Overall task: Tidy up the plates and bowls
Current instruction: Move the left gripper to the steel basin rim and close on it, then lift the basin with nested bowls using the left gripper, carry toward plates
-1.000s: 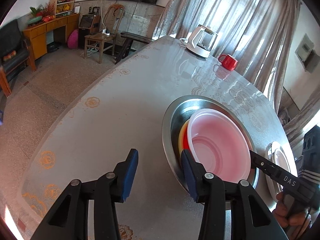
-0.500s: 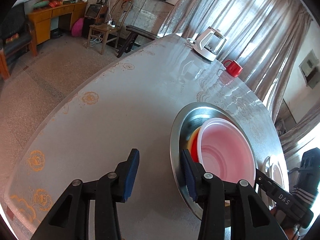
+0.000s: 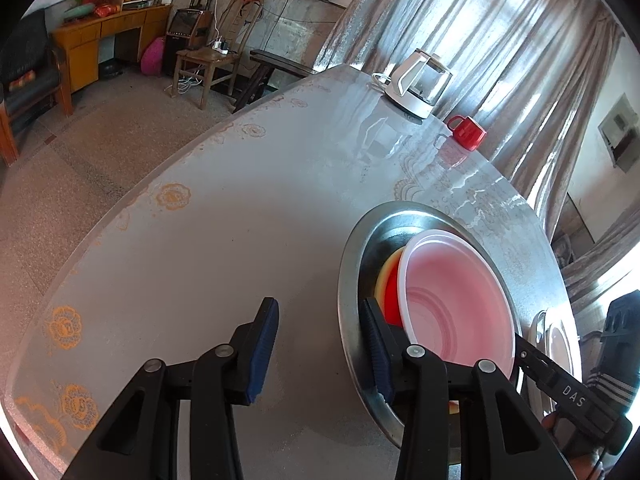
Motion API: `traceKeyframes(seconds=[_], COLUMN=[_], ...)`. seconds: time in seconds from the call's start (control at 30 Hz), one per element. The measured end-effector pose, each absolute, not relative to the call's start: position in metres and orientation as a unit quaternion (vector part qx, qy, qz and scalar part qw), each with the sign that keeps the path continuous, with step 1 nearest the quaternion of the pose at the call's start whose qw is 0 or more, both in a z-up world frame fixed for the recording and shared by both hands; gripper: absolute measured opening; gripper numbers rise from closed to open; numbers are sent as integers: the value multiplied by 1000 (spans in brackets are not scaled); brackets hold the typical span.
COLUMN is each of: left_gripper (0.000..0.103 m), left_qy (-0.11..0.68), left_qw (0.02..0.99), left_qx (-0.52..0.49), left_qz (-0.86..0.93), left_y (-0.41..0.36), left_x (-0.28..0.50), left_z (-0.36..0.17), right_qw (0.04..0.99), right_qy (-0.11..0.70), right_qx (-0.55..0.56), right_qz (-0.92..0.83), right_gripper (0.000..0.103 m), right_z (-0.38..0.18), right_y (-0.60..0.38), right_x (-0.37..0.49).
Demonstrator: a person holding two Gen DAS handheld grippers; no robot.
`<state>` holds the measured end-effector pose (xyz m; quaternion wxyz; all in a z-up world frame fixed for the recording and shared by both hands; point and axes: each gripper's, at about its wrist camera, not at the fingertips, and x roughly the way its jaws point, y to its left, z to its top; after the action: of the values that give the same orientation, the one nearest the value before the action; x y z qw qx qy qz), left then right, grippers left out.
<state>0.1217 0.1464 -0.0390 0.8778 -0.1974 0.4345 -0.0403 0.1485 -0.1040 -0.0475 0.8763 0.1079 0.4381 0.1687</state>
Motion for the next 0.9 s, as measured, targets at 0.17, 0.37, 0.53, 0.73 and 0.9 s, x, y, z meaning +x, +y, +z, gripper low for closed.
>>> traceKeyframes(seconds=[0.17,0.37,0.53,0.73,0.9], left_gripper=[33,15,14,14,14], left_qy=[424,405,404,407,405], left_qw=[879,889,883,877,884], left_qx=[-209,-193,-214,-230,-208], left_qz=[-65,-89,-102,-112,-108], left_y=[147,140,146,147,138], left_x=[119,115,112,106,100], left_z=[-40,-35,-37,-36,-30], right_qw=[876,872,866,869,861], right_qy=[437,440,447,442,454], right_qx=[117,131,142,123,132], right_qz=[168,171,175,184,186], right_gripper=[37,34,34,22,21], right_z=[-50,-51,-52,-48,-52], right_y=[-105,-106,-108,-100,-101], right_x=[151,154,156,153,155])
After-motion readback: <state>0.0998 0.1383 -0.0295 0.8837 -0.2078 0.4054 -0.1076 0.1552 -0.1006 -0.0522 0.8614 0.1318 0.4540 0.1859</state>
